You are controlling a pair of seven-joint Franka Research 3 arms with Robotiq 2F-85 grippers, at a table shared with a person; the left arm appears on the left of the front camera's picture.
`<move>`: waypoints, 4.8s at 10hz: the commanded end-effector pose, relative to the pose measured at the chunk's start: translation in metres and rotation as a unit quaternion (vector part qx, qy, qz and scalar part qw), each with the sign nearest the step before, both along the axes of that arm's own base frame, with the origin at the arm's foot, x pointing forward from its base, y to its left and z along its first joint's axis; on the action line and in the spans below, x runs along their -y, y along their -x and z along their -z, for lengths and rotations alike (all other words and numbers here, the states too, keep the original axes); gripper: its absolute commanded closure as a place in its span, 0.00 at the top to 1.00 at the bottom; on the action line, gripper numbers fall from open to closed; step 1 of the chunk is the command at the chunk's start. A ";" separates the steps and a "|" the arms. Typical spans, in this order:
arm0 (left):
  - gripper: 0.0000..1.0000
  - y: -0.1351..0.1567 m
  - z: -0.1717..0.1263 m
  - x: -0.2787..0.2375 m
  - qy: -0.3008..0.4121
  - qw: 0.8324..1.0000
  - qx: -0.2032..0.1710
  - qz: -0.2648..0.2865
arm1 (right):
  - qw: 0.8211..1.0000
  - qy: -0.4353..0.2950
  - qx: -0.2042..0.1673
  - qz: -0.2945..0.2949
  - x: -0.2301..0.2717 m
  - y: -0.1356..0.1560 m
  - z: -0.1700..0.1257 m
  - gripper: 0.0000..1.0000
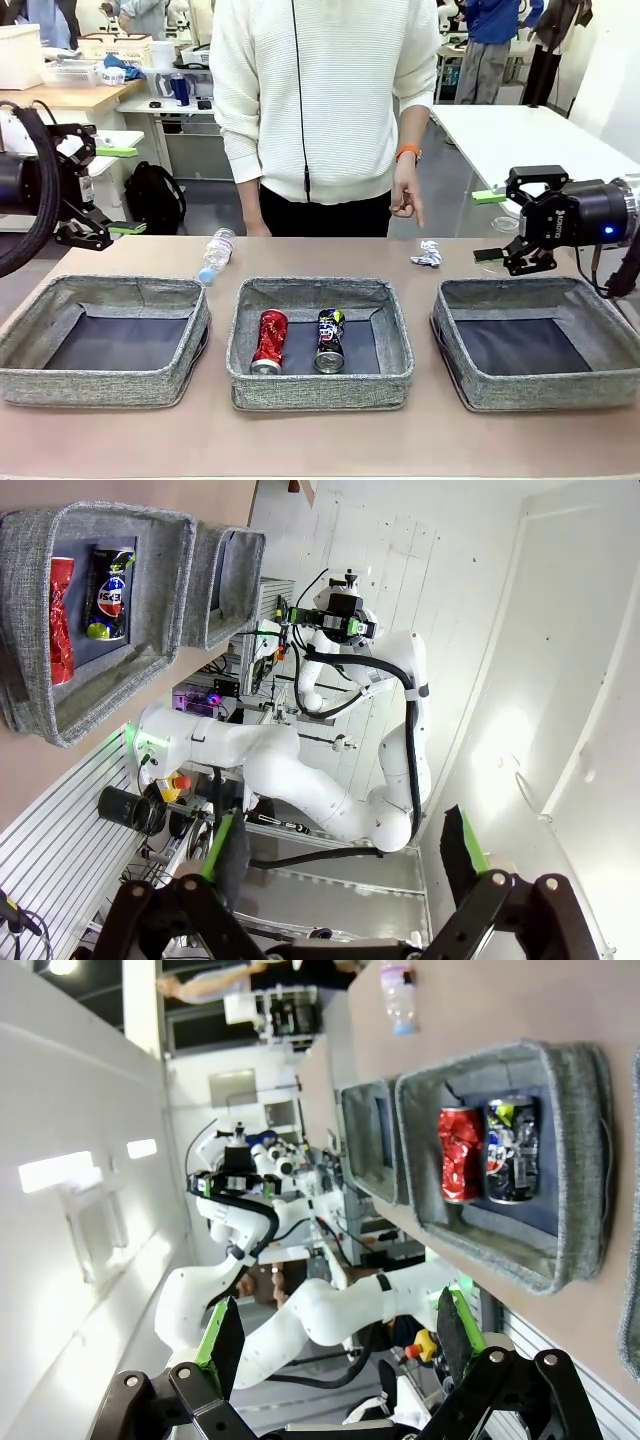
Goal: Sort the waste into the appropriate baskets.
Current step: Pick up the waste item pointed out by the person.
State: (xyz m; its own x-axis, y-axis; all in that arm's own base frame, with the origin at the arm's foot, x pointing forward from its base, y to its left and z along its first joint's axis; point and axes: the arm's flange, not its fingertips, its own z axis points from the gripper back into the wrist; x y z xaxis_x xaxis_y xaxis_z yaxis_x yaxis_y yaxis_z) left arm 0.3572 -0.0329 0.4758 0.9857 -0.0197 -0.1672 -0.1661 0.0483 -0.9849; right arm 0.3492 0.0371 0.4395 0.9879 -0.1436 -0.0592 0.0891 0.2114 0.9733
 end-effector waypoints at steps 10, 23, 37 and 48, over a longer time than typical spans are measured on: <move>1.00 0.001 -0.003 0.002 0.011 1.000 0.001 -0.001 | 0.775 0.596 0.005 0.211 -0.025 -0.063 0.006 1.00; 1.00 0.001 -0.003 0.002 0.011 1.000 0.001 -0.001 | 0.807 0.523 0.261 -0.081 -0.028 -0.188 0.072 1.00; 1.00 0.001 -0.003 0.002 0.011 1.000 0.001 -0.001 | 0.850 0.462 0.250 -0.038 -0.026 -0.290 0.149 1.00; 1.00 0.001 -0.003 0.002 0.011 1.000 0.001 -0.001 | 0.865 0.451 0.209 -0.062 -0.028 -0.291 0.153 0.00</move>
State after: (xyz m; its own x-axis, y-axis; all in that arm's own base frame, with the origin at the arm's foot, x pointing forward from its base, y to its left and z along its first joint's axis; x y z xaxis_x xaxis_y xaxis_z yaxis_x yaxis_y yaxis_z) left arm 0.3572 -0.0330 0.4756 0.9856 -0.0199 -0.1678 -0.1667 0.0483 -0.9848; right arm 0.6383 0.0661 0.2845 0.8992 0.1726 0.4019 -0.3137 0.8949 0.3174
